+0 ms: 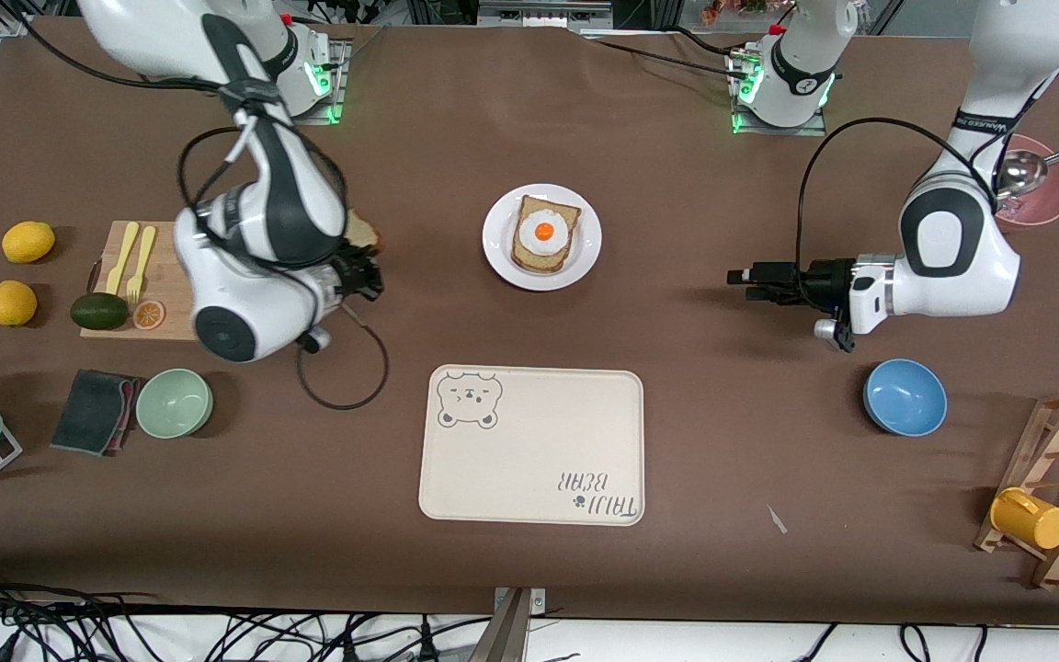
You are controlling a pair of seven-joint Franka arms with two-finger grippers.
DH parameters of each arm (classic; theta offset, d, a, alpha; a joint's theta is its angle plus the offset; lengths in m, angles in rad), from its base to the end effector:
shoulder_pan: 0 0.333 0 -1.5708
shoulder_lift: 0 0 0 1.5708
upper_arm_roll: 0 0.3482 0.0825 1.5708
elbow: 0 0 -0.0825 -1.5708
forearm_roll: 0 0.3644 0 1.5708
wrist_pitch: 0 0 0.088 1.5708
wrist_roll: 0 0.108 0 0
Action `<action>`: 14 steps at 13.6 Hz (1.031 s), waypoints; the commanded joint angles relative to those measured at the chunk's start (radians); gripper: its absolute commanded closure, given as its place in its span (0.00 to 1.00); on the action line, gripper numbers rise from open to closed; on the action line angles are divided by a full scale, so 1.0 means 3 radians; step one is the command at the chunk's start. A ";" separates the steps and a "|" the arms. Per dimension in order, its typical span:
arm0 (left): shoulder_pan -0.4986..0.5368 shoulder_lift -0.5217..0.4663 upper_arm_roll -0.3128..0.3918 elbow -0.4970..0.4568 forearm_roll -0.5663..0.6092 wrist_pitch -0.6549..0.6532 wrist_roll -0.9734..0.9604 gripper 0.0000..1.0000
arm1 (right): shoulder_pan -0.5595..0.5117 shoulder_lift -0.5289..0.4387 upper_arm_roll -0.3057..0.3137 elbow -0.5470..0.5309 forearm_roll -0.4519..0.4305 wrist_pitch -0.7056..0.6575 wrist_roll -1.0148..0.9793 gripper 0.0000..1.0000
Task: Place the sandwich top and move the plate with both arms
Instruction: 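Carry the bread over the plate and lower it onto the egg toast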
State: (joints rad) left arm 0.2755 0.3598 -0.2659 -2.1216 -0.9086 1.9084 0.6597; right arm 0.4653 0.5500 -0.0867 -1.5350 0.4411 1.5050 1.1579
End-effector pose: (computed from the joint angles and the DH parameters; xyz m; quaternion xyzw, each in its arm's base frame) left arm 0.5281 -0.0486 0.2830 0.8794 -0.0331 -0.1118 0.4616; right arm 0.5635 0.2858 0.3491 0.8512 -0.4022 -0.3324 0.0565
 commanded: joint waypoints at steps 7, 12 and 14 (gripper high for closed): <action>-0.0085 0.0068 -0.0126 0.0005 -0.0218 0.0040 0.0071 0.03 | 0.0974 0.0502 -0.0002 0.0325 0.1101 0.0832 0.1932 1.00; -0.0085 0.0257 -0.0233 -0.0020 -0.0239 0.0127 0.0076 0.00 | 0.1174 0.0907 -0.0008 0.0438 0.1296 0.1313 0.2128 1.00; -0.0085 0.0258 -0.0269 -0.0096 -0.0447 0.0138 0.0112 0.00 | 0.1195 0.1009 -0.0008 0.0458 0.1276 0.1476 0.2113 1.00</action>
State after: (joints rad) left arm 0.2498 0.4353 -0.3318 -2.1252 -0.9747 1.9317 0.6720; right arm 0.8155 0.8111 -0.0802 -1.4450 0.8109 1.9266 1.7752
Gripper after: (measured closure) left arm 0.000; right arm 0.930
